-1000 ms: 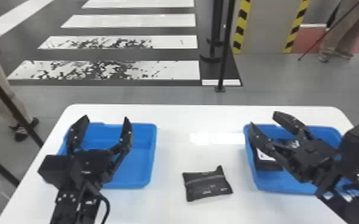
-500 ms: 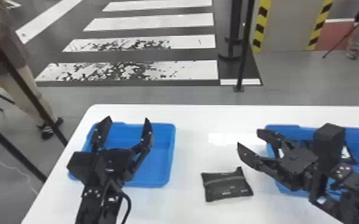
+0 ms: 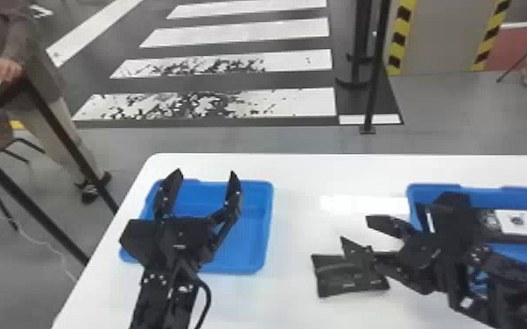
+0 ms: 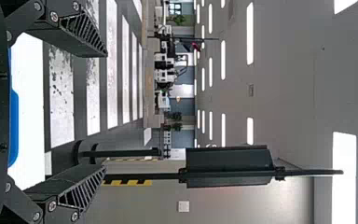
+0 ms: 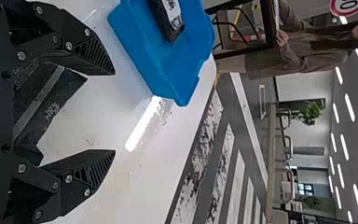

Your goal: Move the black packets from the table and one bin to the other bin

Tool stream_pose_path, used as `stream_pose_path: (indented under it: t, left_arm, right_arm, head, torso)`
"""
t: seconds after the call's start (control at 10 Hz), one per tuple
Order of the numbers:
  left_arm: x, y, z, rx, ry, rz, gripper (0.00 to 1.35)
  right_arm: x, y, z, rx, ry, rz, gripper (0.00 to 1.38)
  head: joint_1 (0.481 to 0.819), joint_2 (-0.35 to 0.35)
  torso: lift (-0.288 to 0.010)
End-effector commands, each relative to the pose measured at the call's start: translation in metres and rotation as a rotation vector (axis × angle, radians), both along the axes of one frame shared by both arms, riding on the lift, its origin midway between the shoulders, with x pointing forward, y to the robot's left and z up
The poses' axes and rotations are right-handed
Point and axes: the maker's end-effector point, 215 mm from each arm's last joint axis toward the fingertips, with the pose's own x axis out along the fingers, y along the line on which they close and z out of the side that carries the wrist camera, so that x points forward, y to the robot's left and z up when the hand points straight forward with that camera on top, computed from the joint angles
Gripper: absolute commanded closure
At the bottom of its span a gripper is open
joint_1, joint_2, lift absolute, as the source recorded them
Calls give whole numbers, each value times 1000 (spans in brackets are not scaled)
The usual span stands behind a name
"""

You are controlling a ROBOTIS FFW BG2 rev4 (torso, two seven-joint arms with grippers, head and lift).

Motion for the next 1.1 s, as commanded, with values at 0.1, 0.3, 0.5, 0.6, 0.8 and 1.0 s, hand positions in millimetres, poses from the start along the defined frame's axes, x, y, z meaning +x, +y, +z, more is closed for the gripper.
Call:
stream_pose_path:
  t: [0.1, 0.3, 0.5, 0.6, 0.8, 1.0]
  left_arm:
    - [1, -1, -2, 3, 6, -1, 190]
    - [2, -3, -2, 3, 8, -4, 190]
    - [3, -4, -2, 2, 11, -5, 190]
    - [3, -4, -3, 2, 13, -3, 190]
    - [3, -4, -3, 4, 16, -5, 190]
    - [3, -3, -3, 5, 13, -3, 190]
  right_arm:
    - [-3, 10, -28, -31, 75, 50, 464]
    - [-11, 18, -54, -61, 139, 92, 464]
    - [-16, 20, -74, -99, 194, 118, 466]
    - [-21, 21, -82, -121, 219, 127, 469]
    - [-23, -2, -102, -218, 278, 93, 467]
    - [-26, -11, -103, -261, 295, 66, 1096]
  head:
    - [695, 196]
    - [695, 206]
    - [695, 210]
    - [695, 211]
    - [695, 211]
    - [695, 189]
  torso:
    - [-110]
    - [-110]
    - [-110]
    - [-110]
    - [-110]
    - [-110]
